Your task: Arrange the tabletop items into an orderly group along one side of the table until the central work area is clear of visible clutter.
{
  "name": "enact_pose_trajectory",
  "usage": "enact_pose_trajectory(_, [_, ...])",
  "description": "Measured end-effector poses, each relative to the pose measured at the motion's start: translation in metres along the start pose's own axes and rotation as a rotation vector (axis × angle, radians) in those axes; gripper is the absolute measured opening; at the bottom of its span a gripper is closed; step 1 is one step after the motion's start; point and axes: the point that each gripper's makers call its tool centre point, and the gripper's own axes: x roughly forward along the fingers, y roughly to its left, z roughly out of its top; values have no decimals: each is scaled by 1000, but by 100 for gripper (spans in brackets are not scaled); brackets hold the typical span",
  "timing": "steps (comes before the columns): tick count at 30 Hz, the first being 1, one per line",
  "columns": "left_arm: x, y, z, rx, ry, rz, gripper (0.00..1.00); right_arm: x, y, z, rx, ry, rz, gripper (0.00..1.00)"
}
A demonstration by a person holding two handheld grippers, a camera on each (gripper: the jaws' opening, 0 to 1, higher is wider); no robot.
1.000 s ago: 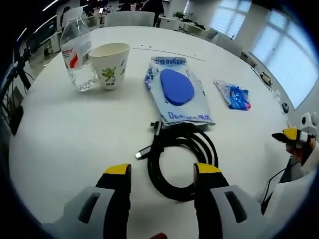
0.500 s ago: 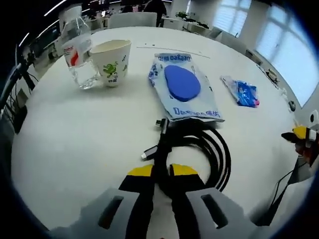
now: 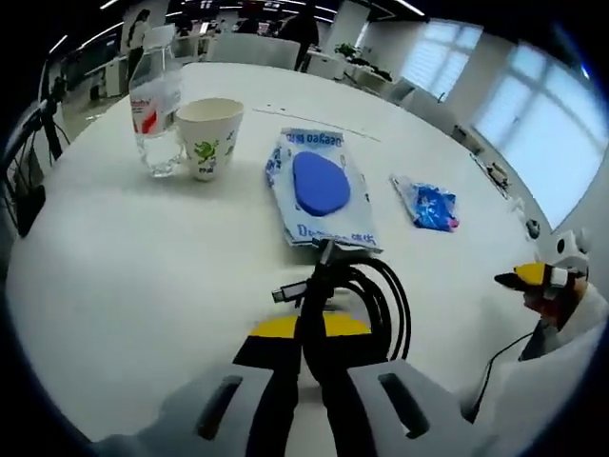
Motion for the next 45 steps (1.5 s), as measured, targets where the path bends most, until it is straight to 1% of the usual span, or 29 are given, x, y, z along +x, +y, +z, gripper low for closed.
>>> enact_pose_trajectory(1, [-2, -4, 2, -4, -10, -14, 3, 2, 3, -1, -6, 4, 12, 55])
enact_pose_trajectory(3, [-7, -17, 10, 2, -61, -74, 3, 4, 12, 0, -9, -2, 49, 56])
enact_pose_trajectory(4, [-10, -21, 14, 9, -82, -89, 3, 4, 14, 1, -8, -6, 60, 56])
enact_pose_trajectory(6, [-16, -29, 18, -7, -103, -115, 3, 7, 29, 3, 11, -15, 123, 58])
enact_pose_trajectory(8, [-20, -36, 23, -3, -117, -137, 3, 9, 48, 5, 38, -17, 204, 64])
enact_pose_trajectory(9, [-21, -40, 27, 0, -125, -146, 3, 12, 51, 7, 42, -26, 215, 67])
enact_pose_trajectory(10, [-23, -43, 30, 7, -133, -154, 3, 14, 62, 6, 60, -17, 256, 71])
enact_pose_trajectory(12, [-25, -52, 39, 20, -158, -182, 3, 18, 77, 1, 69, 15, 311, 76])
enact_pose_trajectory(14, [-27, -60, 45, 8, -172, -207, 3, 22, 84, -9, 69, 70, 319, 77])
enact_pose_trajectory(15, [-27, -66, 51, -1, -188, -232, 3, 25, 89, -15, 46, 97, 329, 77])
enact_pose_trajectory(17, [-28, -77, 57, -25, -202, -270, 3, 29, 97, -20, 36, 122, 350, 77])
enact_pose_trajectory(19, [-28, -84, 61, -43, -208, -290, 3, 30, 107, -23, 40, 130, 386, 77])
enact_pose_trajectory(20, [-29, -89, 64, -51, -216, -305, 3, 29, 111, -22, 50, 125, 404, 76])
enact_pose_trajectory(21, [-28, -92, 65, -59, -219, -314, 3, 28, 118, -18, 70, 101, 437, 75])
enact_pose_trajectory(23, [-27, -101, 67, -93, -220, -331, 3, 25, 128, -12, 108, 74, 485, 72])
enact_pose_trajectory(25, [-24, -108, 66, -104, -214, -346, 3, 23, 134, -6, 131, 51, 518, 67])
enact_pose_trajectory(27, [-22, -115, 63, -94, -197, -366, 3, 24, 133, -2, 122, 34, 515, 59])
enact_pose_trajectory(30, [-20, -121, 60, -72, -181, -378, 3, 22, 130, 1, 108, 23, 519, 31])
enact_pose_trajectory(31, [-21, -121, 60, -79, -179, -382, 3, 22, 124, 2, 123, 21, 504, 17])
enact_pose_trajectory(32, [-21, -121, 60, -99, -174, -394, 3, 21, 121, 2, 144, 19, 509, 6])
enact_pose_trajectory(33, [-21, -122, 59, -105, -169, -406, 4, 20, 121, 1, 245, 44, 505, 5])
enact_pose_trajectory(34, [-21, -122, 59, -104, -169, -401, 4, 19, 120, 2, 247, 40, 516, 4])
enact_pose_trajectory(35, [-20, -124, 58, -95, -164, -400, 4, 19, 120, 1, 218, 45, 521, 3])
enact_pose_trajectory(37, [-20, -126, 56, -82, -159, -405, 4, 18, 119, 0, 188, 43, 506, 3])
enact_pose_trajectory(39, [-18, -127, 53, -80, -148, -408, 4, 17, 118, 0, 195, 49, 497, 3])
enact_pose_trajectory(41, [-15, -128, 48, -88, -124, -415, 5, 19, 111, 3, 231, 45, 464, 3])
enact_pose_trajectory(42, [-14, -130, 44, -95, -102, -421, 5, 19, 106, 6, 234, 26, 448, 3])
enact_pose_trajectory(44, [-12, -136, 40, -95, -79, -438, 6, 18, 99, 10, 236, 10, 422, 3])
enact_pose_trajectory(45, [-12, -140, 39, -89, -72, -446, 6, 18, 93, 14, 237, -13, 395, 3])
